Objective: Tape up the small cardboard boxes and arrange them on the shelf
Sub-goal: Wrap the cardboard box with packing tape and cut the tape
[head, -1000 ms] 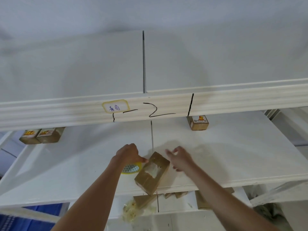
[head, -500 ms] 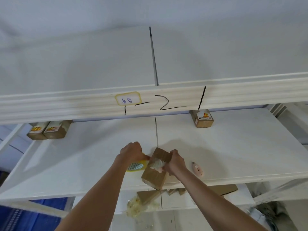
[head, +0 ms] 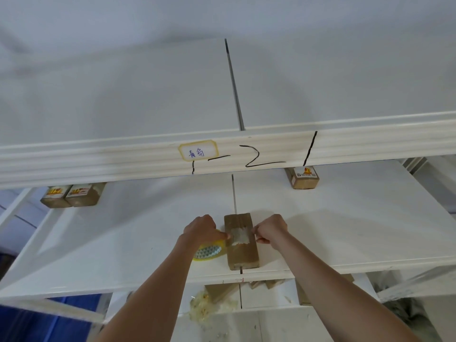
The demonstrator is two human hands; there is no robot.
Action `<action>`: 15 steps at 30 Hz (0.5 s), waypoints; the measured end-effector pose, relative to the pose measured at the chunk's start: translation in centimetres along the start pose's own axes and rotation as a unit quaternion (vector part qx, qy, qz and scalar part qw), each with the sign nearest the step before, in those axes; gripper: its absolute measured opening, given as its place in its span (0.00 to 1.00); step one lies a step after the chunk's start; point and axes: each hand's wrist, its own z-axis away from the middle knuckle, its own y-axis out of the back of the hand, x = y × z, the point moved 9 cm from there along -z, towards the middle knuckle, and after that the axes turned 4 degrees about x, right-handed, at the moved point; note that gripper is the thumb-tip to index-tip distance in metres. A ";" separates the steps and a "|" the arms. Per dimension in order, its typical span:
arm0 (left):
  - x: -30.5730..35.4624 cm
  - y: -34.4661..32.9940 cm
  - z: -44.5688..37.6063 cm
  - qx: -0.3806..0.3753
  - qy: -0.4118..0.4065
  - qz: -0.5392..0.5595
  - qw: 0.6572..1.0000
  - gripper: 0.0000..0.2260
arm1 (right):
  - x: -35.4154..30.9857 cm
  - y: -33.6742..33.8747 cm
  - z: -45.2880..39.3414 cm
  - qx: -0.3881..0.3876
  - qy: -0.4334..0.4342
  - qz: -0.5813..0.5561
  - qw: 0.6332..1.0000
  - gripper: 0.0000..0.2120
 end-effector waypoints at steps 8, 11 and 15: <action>-0.6 -0.2 -0.7 -0.038 -0.008 0.027 0.999 0.20 | 2.4 -0.2 -1.1 -0.020 -0.075 -0.105 0.991 0.06; -0.5 0.0 -0.8 -0.049 -0.016 0.022 0.998 0.21 | 2.7 -0.4 -1.5 -0.018 -0.083 -0.112 0.990 0.05; -0.8 -0.7 -0.4 -0.056 0.001 0.014 0.998 0.25 | 2.1 -0.9 -1.5 -0.011 -0.061 -0.077 0.995 0.05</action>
